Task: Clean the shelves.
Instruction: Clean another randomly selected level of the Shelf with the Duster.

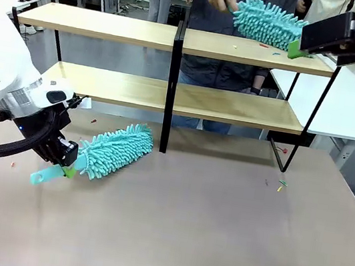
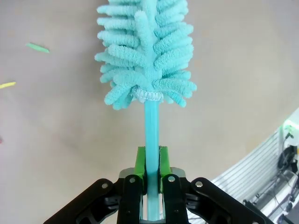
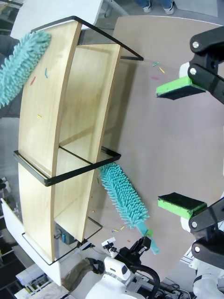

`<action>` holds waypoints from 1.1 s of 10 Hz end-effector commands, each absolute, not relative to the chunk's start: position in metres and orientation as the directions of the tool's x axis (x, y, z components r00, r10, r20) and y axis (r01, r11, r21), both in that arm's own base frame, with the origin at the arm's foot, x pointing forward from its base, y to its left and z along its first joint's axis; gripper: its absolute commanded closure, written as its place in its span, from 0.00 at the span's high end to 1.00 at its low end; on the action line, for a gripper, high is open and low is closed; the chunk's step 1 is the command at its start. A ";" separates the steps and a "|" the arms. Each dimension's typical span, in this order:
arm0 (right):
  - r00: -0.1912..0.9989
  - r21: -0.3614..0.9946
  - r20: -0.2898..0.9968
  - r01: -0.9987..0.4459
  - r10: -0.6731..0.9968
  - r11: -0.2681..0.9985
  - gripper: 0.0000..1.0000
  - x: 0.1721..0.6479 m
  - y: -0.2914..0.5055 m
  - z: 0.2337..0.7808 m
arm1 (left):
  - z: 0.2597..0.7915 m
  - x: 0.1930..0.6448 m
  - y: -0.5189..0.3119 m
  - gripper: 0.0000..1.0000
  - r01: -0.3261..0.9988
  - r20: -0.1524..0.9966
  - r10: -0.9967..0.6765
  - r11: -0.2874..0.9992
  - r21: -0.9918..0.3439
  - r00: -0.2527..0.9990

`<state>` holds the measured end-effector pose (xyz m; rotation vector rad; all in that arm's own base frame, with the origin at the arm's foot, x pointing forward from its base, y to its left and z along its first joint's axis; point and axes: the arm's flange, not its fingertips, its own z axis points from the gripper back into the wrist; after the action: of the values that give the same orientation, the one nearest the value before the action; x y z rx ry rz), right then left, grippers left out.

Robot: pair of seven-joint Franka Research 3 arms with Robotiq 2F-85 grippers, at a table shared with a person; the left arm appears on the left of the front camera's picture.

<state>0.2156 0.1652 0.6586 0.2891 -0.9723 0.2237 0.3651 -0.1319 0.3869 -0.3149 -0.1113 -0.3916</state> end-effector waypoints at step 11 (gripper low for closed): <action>0.549 0.138 0.834 -0.307 0.057 0.942 1.00 0.216 0.165 0.659 | 0.356 0.360 -0.144 0.13 0.037 0.304 0.045 0.966 -0.257 0.952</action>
<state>0.2156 0.1652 0.6586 0.2892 -0.9723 0.2237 0.3978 -0.1526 0.3594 -0.2994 -0.3052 -0.0534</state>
